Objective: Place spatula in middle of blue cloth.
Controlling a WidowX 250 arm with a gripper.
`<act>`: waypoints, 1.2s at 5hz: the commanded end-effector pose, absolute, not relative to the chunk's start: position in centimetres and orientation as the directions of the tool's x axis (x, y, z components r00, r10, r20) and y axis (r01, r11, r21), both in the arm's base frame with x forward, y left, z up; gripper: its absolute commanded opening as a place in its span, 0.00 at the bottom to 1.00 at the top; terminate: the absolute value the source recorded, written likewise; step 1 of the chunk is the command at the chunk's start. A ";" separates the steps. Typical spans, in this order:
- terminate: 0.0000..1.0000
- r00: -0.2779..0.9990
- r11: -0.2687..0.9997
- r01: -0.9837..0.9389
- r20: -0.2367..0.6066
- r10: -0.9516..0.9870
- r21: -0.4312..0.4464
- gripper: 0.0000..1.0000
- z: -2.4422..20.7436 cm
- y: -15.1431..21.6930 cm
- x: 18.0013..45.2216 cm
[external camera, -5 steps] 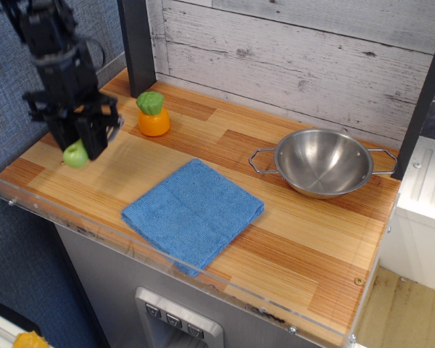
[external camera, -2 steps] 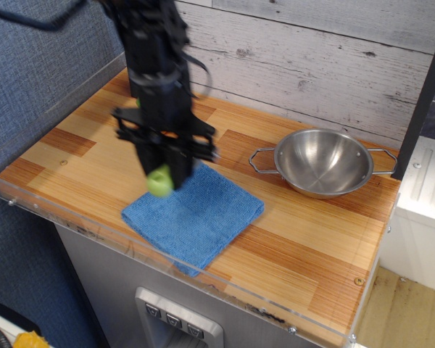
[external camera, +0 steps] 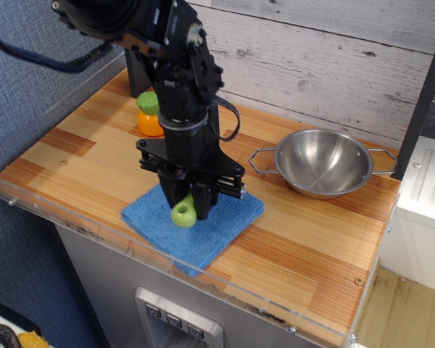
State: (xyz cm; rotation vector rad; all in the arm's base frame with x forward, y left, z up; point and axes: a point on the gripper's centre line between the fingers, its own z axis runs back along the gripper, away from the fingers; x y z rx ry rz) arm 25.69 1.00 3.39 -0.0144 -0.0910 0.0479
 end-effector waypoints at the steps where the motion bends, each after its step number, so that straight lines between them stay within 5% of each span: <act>1: 0.00 0.989 0.998 -0.063 0.134 0.066 -0.027 0.00 4.2 1.5 25.7; 2: 0.00 0.989 0.996 -0.087 0.121 0.089 -0.021 0.00 4.0 2.5 25.5; 3: 0.00 0.991 0.996 -0.089 0.101 0.090 -0.011 1.00 4.0 2.8 25.6; 5: 0.00 0.994 0.998 -0.070 0.084 0.070 -0.009 1.00 4.2 2.6 25.6; 6: 0.00 0.986 0.996 -0.085 0.146 0.083 0.003 1.00 6.7 2.9 25.2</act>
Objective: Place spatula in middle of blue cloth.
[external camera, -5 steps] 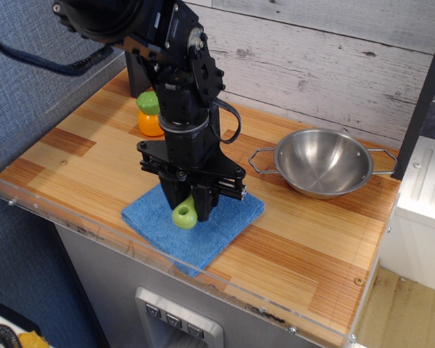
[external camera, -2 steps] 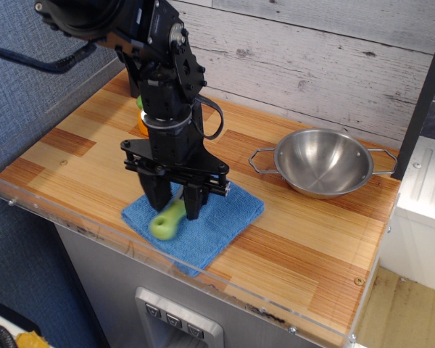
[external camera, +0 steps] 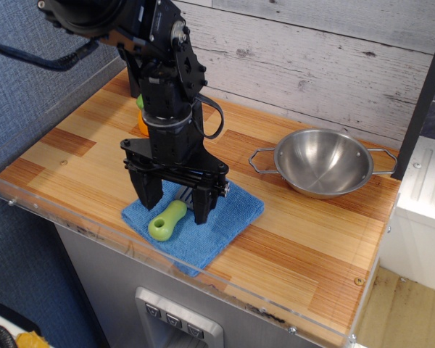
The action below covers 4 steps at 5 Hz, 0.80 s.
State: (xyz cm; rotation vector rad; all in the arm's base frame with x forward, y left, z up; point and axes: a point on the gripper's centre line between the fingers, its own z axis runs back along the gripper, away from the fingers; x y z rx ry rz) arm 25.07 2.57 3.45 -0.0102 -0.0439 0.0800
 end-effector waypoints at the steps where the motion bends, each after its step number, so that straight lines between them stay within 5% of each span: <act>1: 0.00 0.984 0.994 -0.107 0.137 0.111 -0.032 1.00 8.4 4.0 25.0; 4: 0.00 0.999 1.000 0.011 0.033 -0.011 -0.002 1.00 8.4 4.7 26.5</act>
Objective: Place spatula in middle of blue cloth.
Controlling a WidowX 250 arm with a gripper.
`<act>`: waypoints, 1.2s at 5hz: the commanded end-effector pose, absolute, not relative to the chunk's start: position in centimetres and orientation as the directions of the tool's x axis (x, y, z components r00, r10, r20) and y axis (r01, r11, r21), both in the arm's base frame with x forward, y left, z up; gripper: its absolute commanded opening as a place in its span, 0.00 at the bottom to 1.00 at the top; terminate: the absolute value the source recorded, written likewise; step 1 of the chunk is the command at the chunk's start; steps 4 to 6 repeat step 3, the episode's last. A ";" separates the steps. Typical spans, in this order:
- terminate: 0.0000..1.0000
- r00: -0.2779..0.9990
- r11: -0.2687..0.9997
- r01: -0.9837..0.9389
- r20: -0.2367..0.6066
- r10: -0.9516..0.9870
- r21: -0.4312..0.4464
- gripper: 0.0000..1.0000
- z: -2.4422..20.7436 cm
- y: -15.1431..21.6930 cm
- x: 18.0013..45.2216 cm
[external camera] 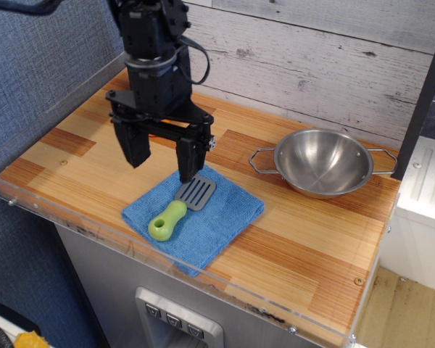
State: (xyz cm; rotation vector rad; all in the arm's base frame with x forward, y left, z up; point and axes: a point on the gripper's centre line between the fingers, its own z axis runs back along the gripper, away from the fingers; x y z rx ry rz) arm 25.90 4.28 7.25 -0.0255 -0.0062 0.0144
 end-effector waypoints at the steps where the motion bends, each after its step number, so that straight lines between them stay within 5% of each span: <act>1: 0.00 0.999 1.000 0.011 0.033 -0.011 -0.002 1.00 8.4 4.7 26.5; 2: 0.00 0.999 1.000 0.011 0.033 -0.011 -0.002 1.00 8.4 4.7 26.5; 3: 1.00 0.999 1.000 0.011 0.033 -0.011 -0.002 1.00 8.4 4.7 26.5; 6: 1.00 0.999 1.000 0.011 0.033 -0.011 -0.002 1.00 8.4 4.7 26.5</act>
